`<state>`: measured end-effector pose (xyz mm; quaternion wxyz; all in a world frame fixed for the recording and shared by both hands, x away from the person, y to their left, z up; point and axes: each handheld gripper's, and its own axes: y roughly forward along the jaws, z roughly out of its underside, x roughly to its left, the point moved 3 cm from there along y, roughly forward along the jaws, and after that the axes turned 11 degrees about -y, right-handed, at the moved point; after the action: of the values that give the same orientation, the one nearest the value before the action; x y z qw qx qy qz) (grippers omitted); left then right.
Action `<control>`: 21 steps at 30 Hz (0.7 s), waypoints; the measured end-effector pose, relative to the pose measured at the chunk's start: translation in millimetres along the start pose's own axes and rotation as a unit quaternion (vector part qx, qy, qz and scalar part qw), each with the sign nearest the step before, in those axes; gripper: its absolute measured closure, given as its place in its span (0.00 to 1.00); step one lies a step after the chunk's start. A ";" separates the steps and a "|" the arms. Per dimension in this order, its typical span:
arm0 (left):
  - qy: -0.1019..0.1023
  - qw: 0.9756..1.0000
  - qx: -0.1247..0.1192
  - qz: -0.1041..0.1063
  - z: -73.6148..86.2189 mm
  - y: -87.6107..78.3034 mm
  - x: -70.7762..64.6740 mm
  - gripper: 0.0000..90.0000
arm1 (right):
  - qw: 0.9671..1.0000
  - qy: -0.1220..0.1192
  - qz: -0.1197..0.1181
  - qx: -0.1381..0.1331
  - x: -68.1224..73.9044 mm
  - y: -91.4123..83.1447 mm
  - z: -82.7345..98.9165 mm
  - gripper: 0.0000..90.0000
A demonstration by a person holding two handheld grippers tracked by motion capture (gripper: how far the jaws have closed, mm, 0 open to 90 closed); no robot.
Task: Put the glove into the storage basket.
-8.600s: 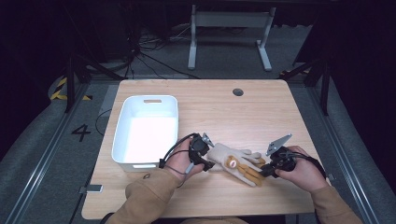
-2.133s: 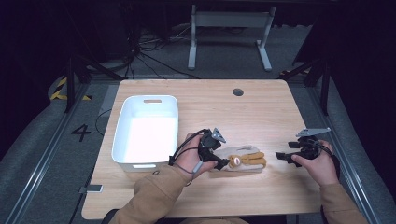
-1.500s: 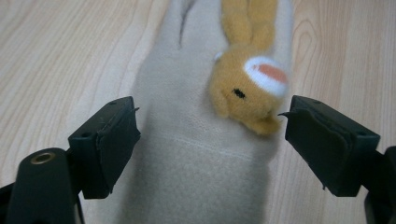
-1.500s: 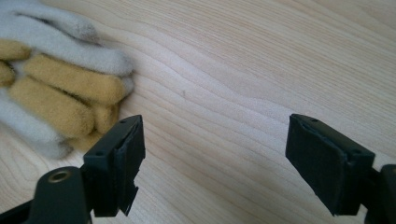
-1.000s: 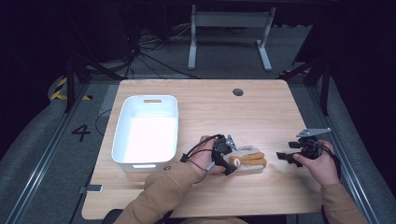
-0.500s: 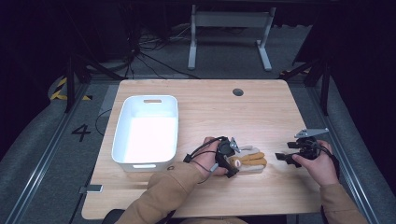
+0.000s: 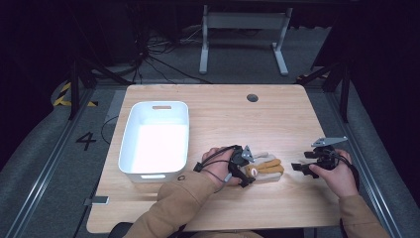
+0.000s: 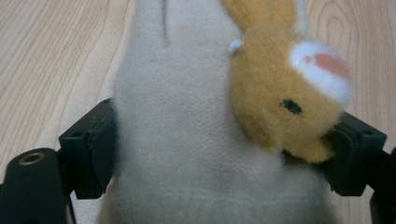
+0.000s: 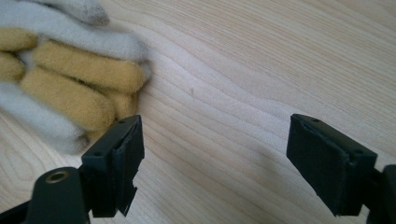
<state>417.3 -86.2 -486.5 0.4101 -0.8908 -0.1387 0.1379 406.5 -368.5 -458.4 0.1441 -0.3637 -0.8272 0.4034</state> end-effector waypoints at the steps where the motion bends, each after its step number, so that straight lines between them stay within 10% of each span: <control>1: 0.000 1.000 0.002 0.000 -0.4 0.0 -0.1 0.17 | 1.000 0.001 0.000 0.000 0.2 0.5 0.2 0.22; 21: -0.034 0.999 -0.016 -0.024 -2.4 -3.1 -3.2 0.50 | 1.000 0.001 0.000 0.003 0.1 0.8 0.8 0.22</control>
<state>414.8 -87.1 -482.2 0.3943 -0.8885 -0.1755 0.1560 406.4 -368.6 -459.5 0.1463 -0.3635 -0.8259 0.4054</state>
